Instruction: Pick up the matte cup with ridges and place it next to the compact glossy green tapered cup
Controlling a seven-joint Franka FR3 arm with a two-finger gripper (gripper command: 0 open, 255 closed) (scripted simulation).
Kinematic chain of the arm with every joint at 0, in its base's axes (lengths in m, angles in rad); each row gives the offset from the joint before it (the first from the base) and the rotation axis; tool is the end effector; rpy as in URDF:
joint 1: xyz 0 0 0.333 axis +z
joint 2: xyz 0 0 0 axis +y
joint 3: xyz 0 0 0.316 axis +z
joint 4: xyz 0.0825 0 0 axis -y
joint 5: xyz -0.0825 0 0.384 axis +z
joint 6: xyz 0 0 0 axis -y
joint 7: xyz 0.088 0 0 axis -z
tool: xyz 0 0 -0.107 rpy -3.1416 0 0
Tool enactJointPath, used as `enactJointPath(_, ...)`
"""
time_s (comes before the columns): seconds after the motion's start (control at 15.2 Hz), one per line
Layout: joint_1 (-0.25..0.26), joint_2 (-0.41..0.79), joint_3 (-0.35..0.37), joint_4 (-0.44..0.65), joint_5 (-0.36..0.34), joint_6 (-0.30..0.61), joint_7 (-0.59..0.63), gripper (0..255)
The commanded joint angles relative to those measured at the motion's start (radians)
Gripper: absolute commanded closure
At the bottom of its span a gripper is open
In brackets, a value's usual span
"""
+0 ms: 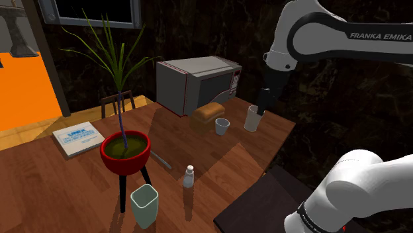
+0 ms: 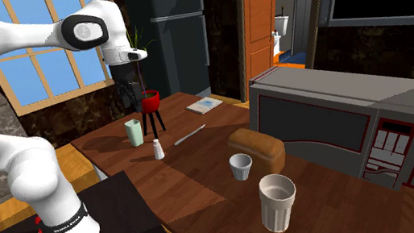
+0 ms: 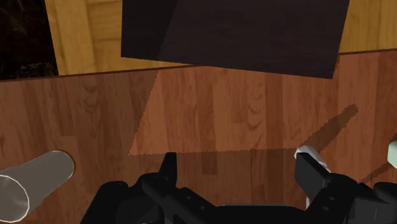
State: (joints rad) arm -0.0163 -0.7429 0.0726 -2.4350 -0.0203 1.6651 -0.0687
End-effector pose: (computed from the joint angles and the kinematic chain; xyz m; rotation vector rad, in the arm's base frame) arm 0.3230 0.0206 0.5471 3.0680 0.1649 -0.0453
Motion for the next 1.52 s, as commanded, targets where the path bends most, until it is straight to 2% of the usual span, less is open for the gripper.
enactJointPath(0.0, 0.000, 0.000, 0.000, 0.000, 0.000, 0.000, 0.000, 0)
enactJointPath(0.4, -0.024, 0.173, -0.032, -0.018, -0.043, 0.201, -0.046, 0)
enactJointPath(0.73, -0.044, 0.344, -0.056, 0.008, -0.075, 0.355, -0.079, 0)
enactJointPath(1.45, -0.080, 0.758, -0.095, 0.190, -0.125, 0.609, -0.138, 0)
